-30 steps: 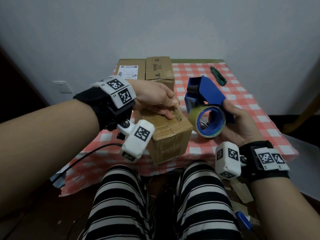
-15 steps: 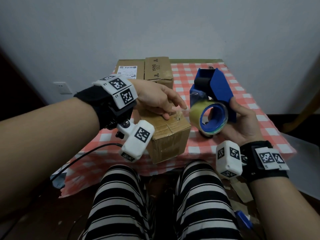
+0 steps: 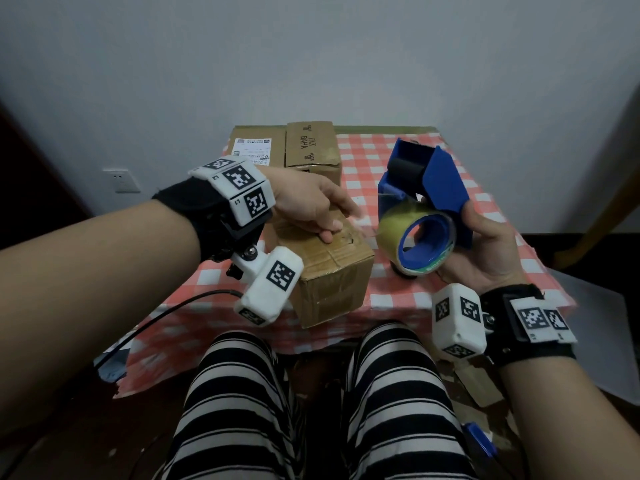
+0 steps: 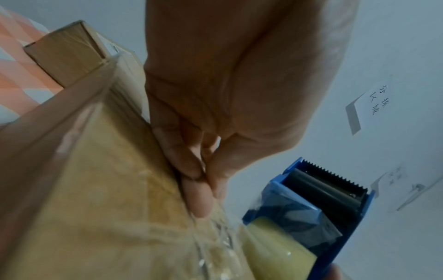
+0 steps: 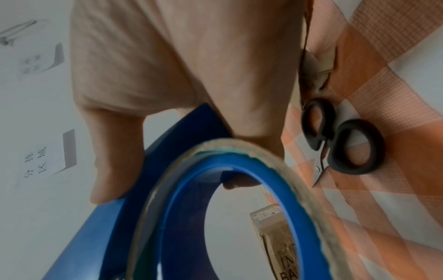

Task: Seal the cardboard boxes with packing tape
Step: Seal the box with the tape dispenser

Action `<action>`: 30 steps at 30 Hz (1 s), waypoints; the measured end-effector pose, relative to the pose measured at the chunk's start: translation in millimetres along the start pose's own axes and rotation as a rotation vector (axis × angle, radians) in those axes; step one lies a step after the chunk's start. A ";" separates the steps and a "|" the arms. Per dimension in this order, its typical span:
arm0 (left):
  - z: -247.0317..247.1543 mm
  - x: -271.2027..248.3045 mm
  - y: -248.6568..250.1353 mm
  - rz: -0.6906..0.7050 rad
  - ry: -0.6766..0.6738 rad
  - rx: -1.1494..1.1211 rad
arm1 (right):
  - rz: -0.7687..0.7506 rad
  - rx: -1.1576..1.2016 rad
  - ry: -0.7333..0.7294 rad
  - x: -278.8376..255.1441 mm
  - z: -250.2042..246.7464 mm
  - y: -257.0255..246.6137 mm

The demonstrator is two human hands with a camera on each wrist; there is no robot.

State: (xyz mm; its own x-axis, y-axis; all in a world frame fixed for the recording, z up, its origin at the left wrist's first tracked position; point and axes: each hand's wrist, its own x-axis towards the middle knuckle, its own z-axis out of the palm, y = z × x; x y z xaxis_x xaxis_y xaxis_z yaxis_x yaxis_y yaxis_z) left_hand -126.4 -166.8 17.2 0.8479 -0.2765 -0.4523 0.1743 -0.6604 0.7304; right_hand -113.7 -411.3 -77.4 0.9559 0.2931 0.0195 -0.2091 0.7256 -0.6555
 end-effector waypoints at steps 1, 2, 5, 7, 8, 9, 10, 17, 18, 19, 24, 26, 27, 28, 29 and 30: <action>-0.3 0.0 0.4 -0.004 -0.001 0.007 | -0.008 -0.002 0.005 0.0 0.4 0.2; -0.8 0.0 0.6 -0.004 -0.007 0.014 | -0.016 -0.003 0.015 0.5 0.2 0.6; -2.9 1.4 -0.9 0.016 -0.049 0.014 | -0.016 0.021 0.040 1.1 0.0 2.2; -4.6 2.3 -2.6 0.028 -0.073 0.004 | -0.002 0.023 0.039 2.7 0.1 4.7; -4.9 2.6 -2.7 0.027 -0.084 0.005 | 0.002 0.018 0.033 3.9 0.9 5.5; -5.7 3.1 -3.0 0.024 -0.095 0.011 | 0.006 0.014 0.025 5.2 2.3 6.6; -6.3 3.7 -2.9 0.023 -0.102 0.019 | 0.009 0.007 0.012 6.5 4.1 6.8; -6.0 7.8 -4.3 0.029 -0.097 0.052 | 0.007 -0.016 -0.018 9.1 14.7 1.7; -5.6 7.9 -4.6 0.033 -0.078 0.065 | 0.002 -0.023 -0.026 8.5 16.4 0.6; -5.3 8.0 -4.8 0.037 -0.061 0.070 | 0.000 -0.030 -0.033 8.1 17.6 -0.6; -4.7 3.4 -6.6 0.071 -0.006 0.023 | -0.001 -0.047 -0.031 7.3 18.6 -3.5; -3.6 2.3 -6.5 0.083 0.015 0.014 | 0.003 -0.056 -0.026 6.9 19.7 -2.4; -2.8 2.1 -5.9 0.088 0.022 0.015 | 0.006 -0.059 -0.025 6.7 20.1 -1.8; -2.6 1.8 -5.2 0.095 0.026 0.027 | 0.011 -0.060 -0.025 6.5 20.7 -1.6; -2.5 1.7 -4.7 0.101 0.029 0.046 | 0.016 -0.059 -0.026 6.6 21.1 -1.4; -2.7 1.6 -4.1 0.103 0.030 0.065 | 0.020 -0.058 -0.029 6.7 21.4 -1.6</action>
State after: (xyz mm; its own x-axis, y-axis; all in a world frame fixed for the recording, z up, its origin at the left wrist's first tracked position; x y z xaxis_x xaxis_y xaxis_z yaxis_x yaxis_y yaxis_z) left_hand -124.4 -162.6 14.9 0.8746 -0.3246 -0.3601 0.0533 -0.6739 0.7369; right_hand -111.4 -397.1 -60.1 0.9449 0.3261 0.0276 -0.2151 0.6826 -0.6984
